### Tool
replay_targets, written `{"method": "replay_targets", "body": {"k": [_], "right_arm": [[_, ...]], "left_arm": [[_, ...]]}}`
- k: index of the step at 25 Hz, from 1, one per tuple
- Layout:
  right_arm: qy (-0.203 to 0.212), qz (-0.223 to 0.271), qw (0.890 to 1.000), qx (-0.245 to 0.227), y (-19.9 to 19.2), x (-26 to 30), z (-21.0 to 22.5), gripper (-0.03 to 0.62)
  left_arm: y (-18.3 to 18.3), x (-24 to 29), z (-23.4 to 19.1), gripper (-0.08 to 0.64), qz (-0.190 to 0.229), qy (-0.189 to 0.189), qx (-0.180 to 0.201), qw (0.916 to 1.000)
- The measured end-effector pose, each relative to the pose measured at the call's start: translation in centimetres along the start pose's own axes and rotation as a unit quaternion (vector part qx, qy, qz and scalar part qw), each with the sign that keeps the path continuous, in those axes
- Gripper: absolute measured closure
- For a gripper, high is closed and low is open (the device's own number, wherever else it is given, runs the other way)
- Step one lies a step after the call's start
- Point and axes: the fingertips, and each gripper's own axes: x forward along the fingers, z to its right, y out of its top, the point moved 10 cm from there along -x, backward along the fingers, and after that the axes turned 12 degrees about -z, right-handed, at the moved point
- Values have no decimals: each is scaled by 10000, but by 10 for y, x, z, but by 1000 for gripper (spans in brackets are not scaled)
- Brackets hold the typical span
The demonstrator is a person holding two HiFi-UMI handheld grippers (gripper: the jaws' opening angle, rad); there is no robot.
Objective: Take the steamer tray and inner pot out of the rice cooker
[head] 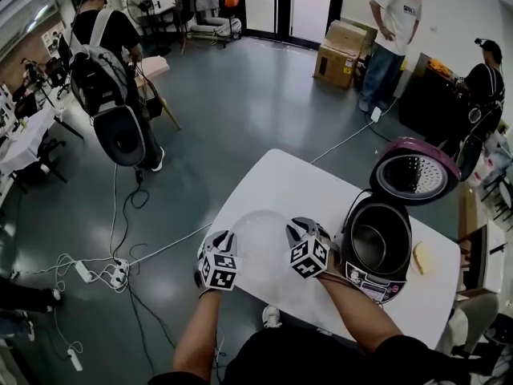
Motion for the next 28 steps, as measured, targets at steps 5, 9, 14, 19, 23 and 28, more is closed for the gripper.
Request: {"method": "replay_targets", "body": {"k": [5,9,14,19,23,28], "right_arm": [[183,-362,9992,65,-20,31,-19,526],[276,-622,9976,103,-35,52,-33,528],[348,-845,9957,150,-50,70,-41,535],[353,-849,9954,257,-56,76,-43,523],[189,-455,9982,340,-40,56,-43,456],[-219,467,9969,592,-8,-7,-31,453]], "left_arm": [[-27,26,10,504,-245,-147,-172,9994],[-45,44,17,506,-389,-250,-255,9986],[-58,62,26,512,-528,-323,-329,9975],[-61,70,31,500,-497,-319,-347,9976],[-59,59,22,364,-347,-247,-514,9978],[-35,17,-1,329,489,-162,-802,9954]]}}
